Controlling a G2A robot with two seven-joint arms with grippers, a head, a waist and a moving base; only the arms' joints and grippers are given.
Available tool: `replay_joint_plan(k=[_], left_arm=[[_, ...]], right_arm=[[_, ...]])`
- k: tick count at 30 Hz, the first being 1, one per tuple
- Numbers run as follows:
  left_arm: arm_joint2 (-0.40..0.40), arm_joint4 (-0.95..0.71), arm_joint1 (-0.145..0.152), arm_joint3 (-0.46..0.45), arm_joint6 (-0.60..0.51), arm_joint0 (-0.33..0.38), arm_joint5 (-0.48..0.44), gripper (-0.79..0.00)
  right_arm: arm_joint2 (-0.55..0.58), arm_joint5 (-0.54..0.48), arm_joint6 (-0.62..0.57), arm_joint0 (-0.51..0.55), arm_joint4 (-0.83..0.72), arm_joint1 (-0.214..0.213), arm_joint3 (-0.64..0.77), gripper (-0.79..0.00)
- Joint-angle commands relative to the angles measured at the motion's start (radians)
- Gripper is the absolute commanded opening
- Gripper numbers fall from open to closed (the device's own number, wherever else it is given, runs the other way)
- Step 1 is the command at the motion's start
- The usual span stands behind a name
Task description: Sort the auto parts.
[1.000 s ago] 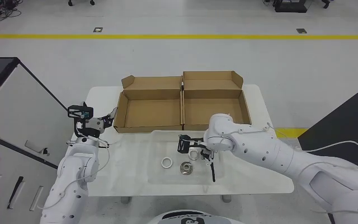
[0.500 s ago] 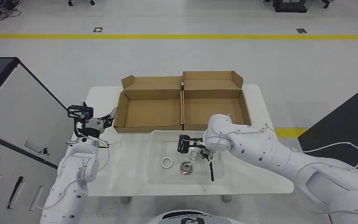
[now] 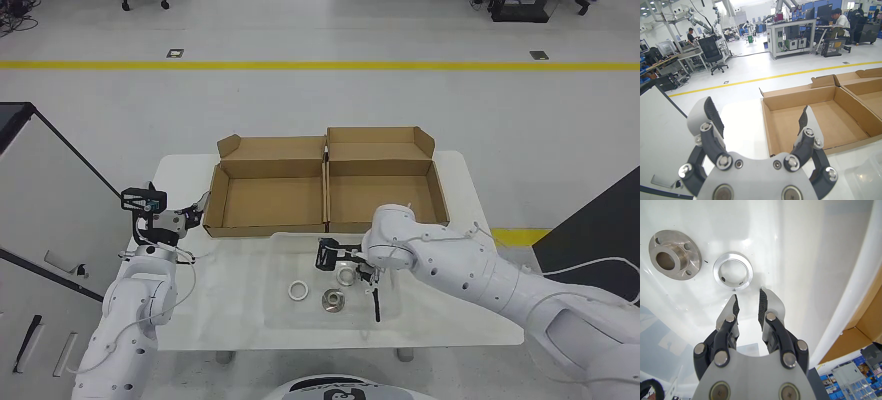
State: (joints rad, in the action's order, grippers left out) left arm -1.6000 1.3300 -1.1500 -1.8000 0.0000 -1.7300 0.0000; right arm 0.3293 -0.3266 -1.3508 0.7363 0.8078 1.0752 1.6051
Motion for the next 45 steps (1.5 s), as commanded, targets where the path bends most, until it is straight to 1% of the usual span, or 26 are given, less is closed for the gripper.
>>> replay_joint_plan(k=[1,6,17,35,37,38,39,40,45], left_arm=[[0.0,0.0,0.0,0.0,0.0,0.0,0.0,0.0],[0.0,0.0,0.0,0.0,0.0,0.0,0.0,0.0],[0.0,0.0,0.0,0.0,0.0,0.0,0.0,0.0],[0.0,0.0,0.0,0.0,0.0,0.0,0.0,0.0],[0.0,0.0,0.0,0.0,0.0,0.0,0.0,0.0],[0.0,0.0,0.0,0.0,0.0,0.0,0.0,0.0],[0.0,0.0,0.0,0.0,0.0,0.0,0.0,0.0],[0.0,0.0,0.0,0.0,0.0,0.0,0.0,0.0],[0.0,0.0,0.0,0.0,0.0,0.0,0.0,0.0]], right_arm=[[0.001,-0.005,0.001,0.003,0.004,0.002,-0.002,-0.526],[0.004,-0.021,-0.004,0.006,-0.003,0.008,-0.011,-0.533],[0.016,-0.025,-0.022,0.013,-0.007,0.02,-0.022,-0.597],[0.037,-0.024,-0.049,0.027,0.006,0.029,-0.036,-0.65],[0.04,-0.023,-0.051,0.029,0.008,0.03,-0.039,-0.668],[0.041,-0.023,-0.051,0.029,0.009,0.03,-0.04,-0.693],[0.042,-0.02,-0.055,0.03,0.011,0.031,-0.042,-0.723],[0.042,-0.019,-0.058,0.03,0.015,0.032,-0.041,-0.785],[0.05,-0.019,-0.059,0.034,0.012,0.034,-0.043,-0.785]])
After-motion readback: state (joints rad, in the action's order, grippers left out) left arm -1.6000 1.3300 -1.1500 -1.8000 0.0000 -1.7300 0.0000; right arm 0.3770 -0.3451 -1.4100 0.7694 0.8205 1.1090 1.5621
